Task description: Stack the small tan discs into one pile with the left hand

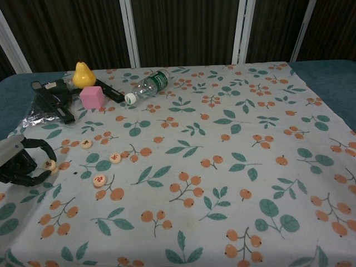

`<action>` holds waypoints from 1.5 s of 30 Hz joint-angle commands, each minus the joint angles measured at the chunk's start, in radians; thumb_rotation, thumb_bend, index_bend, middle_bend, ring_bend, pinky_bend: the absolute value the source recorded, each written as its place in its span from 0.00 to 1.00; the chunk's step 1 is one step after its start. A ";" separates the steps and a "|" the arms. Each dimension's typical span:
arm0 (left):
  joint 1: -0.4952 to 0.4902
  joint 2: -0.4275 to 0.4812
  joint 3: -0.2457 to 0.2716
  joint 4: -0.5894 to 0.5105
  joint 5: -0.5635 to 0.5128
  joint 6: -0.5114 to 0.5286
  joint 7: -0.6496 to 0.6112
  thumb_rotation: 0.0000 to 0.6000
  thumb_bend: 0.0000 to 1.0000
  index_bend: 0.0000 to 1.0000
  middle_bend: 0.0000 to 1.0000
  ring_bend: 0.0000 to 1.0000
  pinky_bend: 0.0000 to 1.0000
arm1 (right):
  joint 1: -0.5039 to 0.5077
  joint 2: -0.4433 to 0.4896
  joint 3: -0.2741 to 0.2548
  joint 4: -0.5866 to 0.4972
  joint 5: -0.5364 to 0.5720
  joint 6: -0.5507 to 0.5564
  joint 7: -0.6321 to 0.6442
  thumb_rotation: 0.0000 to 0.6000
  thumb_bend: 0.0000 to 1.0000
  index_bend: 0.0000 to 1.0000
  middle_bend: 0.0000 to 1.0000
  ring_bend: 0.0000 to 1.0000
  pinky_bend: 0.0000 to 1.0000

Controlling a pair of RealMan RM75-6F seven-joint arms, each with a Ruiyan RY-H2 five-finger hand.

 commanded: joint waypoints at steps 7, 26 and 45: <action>-0.002 0.002 0.005 -0.003 -0.002 -0.002 0.004 1.00 0.39 0.41 1.00 1.00 1.00 | -0.001 0.000 0.000 0.000 0.001 0.001 0.000 1.00 0.10 0.00 0.00 0.00 0.00; 0.025 0.088 0.103 -0.241 0.145 0.073 -0.060 1.00 0.40 0.36 1.00 1.00 1.00 | -0.003 -0.003 -0.003 0.000 -0.007 0.004 -0.006 1.00 0.10 0.00 0.00 0.00 0.00; -0.015 -0.086 0.072 -0.102 0.081 0.026 0.065 1.00 0.40 0.36 1.00 1.00 1.00 | -0.003 0.002 -0.003 0.003 -0.005 0.006 0.006 1.00 0.10 0.00 0.00 0.00 0.00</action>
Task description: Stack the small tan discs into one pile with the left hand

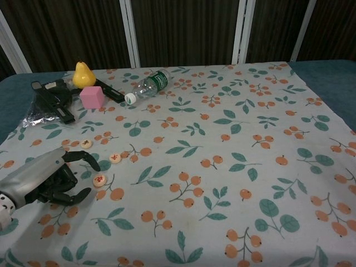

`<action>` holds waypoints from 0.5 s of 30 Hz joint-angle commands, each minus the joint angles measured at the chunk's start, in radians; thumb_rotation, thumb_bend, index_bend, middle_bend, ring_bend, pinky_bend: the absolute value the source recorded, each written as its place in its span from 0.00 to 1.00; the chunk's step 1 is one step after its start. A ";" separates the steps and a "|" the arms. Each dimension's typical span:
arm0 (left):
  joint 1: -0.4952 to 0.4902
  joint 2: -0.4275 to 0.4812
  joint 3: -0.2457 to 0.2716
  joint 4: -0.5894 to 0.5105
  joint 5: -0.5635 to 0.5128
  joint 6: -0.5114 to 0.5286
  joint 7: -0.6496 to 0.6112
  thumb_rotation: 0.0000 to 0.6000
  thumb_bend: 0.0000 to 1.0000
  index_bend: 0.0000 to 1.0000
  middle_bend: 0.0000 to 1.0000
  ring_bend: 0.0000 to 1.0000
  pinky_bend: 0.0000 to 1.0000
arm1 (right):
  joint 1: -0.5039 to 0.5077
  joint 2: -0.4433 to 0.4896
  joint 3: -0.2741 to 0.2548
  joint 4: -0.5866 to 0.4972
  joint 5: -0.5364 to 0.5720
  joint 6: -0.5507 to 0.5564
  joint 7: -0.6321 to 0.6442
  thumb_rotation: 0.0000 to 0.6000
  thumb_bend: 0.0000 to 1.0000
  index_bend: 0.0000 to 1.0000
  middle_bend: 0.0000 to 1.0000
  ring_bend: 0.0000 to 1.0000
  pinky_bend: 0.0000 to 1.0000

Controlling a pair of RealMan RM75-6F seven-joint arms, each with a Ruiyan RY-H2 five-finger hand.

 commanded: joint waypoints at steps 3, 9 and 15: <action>-0.012 -0.029 -0.013 0.029 -0.014 -0.012 0.012 1.00 0.40 0.36 1.00 1.00 1.00 | -0.001 0.002 0.000 0.000 0.000 0.003 0.005 1.00 0.10 0.00 0.00 0.00 0.00; -0.018 -0.044 -0.015 0.043 -0.019 -0.018 0.015 1.00 0.40 0.37 1.00 1.00 1.00 | -0.002 0.004 0.002 0.002 0.003 0.007 0.015 1.00 0.10 0.00 0.00 0.00 0.00; -0.023 -0.051 -0.022 0.049 -0.030 -0.023 0.026 1.00 0.40 0.39 1.00 1.00 1.00 | -0.003 0.006 0.002 0.002 0.002 0.011 0.020 1.00 0.10 0.00 0.00 0.00 0.00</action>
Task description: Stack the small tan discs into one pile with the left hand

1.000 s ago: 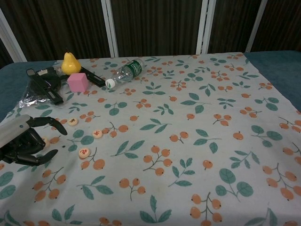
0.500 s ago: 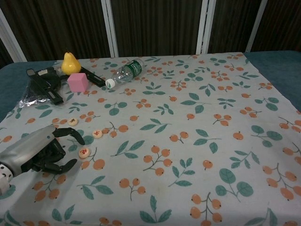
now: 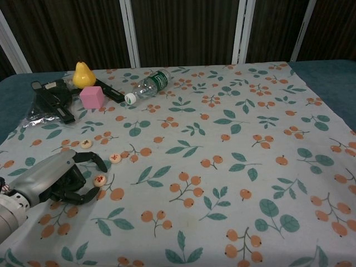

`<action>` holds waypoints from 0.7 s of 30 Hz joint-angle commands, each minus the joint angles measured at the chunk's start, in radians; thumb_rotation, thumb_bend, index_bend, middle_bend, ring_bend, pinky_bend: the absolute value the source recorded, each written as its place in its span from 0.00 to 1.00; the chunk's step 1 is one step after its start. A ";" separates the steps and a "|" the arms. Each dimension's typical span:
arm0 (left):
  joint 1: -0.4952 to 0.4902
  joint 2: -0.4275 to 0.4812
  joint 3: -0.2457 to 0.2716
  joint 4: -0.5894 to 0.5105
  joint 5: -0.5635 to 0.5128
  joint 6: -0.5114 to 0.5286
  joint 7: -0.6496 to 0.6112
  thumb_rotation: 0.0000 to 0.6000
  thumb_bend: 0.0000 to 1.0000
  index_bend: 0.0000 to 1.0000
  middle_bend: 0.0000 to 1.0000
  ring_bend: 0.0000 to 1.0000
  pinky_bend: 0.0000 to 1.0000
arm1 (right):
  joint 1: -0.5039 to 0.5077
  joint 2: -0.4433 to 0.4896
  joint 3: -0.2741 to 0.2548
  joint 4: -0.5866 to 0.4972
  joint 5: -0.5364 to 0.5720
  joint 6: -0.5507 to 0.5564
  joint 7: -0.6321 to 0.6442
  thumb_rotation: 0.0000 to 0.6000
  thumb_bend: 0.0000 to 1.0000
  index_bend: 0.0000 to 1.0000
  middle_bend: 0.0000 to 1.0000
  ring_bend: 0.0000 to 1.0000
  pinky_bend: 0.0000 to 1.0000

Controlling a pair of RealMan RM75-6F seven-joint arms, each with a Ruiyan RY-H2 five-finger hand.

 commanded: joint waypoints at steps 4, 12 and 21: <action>-0.001 -0.001 -0.001 0.003 -0.002 -0.001 -0.002 1.00 0.40 0.41 1.00 1.00 1.00 | 0.000 0.000 0.000 0.001 0.000 0.001 0.001 1.00 0.10 0.00 0.00 0.00 0.00; -0.003 -0.002 0.002 0.007 -0.006 -0.007 -0.003 1.00 0.39 0.43 1.00 1.00 1.00 | -0.002 0.000 0.000 0.001 -0.001 0.002 0.001 1.00 0.10 0.00 0.00 0.00 0.00; -0.004 -0.007 0.000 0.007 -0.009 -0.004 0.007 1.00 0.39 0.44 1.00 1.00 1.00 | -0.002 0.000 0.000 0.001 -0.002 0.003 0.002 1.00 0.10 0.00 0.00 0.00 0.00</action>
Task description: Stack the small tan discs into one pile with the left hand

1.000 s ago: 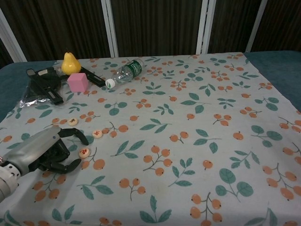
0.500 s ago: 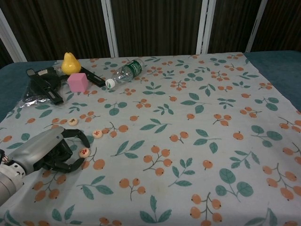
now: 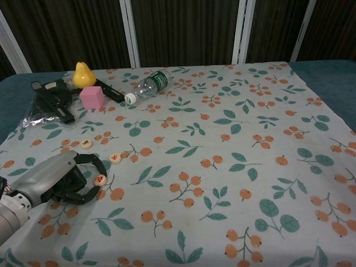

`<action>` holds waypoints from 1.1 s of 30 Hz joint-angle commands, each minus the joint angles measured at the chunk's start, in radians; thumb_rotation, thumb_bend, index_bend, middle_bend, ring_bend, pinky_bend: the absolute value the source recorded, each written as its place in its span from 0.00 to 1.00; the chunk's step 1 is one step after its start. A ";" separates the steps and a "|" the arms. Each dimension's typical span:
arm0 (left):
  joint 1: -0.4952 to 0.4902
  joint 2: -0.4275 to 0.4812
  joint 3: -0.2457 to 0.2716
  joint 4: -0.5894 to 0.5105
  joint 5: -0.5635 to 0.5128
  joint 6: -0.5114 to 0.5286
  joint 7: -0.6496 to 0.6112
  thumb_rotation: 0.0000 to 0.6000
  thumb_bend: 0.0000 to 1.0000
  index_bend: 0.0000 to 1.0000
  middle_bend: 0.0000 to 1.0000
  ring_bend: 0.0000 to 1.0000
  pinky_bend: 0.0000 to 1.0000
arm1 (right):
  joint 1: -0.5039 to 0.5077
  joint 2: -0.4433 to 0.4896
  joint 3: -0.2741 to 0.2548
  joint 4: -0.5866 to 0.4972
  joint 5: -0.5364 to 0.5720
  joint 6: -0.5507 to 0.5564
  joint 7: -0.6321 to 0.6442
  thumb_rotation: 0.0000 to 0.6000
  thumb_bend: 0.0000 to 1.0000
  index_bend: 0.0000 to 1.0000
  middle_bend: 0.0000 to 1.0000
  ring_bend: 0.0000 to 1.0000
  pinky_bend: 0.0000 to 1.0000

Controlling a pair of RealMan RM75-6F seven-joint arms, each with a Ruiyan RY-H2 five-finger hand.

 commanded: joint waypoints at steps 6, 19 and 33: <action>0.002 0.001 -0.002 -0.003 0.004 0.012 -0.007 1.00 0.39 0.48 1.00 1.00 1.00 | -0.001 -0.001 0.000 0.001 -0.001 0.001 0.000 1.00 0.10 0.00 0.00 0.00 0.00; 0.025 0.116 -0.055 -0.091 -0.003 0.077 -0.065 1.00 0.39 0.49 1.00 1.00 1.00 | 0.000 -0.003 0.001 0.000 0.001 -0.003 -0.009 1.00 0.10 0.00 0.00 0.00 0.00; 0.043 0.151 -0.063 -0.053 -0.064 0.043 -0.114 1.00 0.39 0.48 1.00 1.00 1.00 | 0.003 -0.010 0.000 -0.006 0.000 -0.015 -0.035 1.00 0.10 0.00 0.00 0.00 0.00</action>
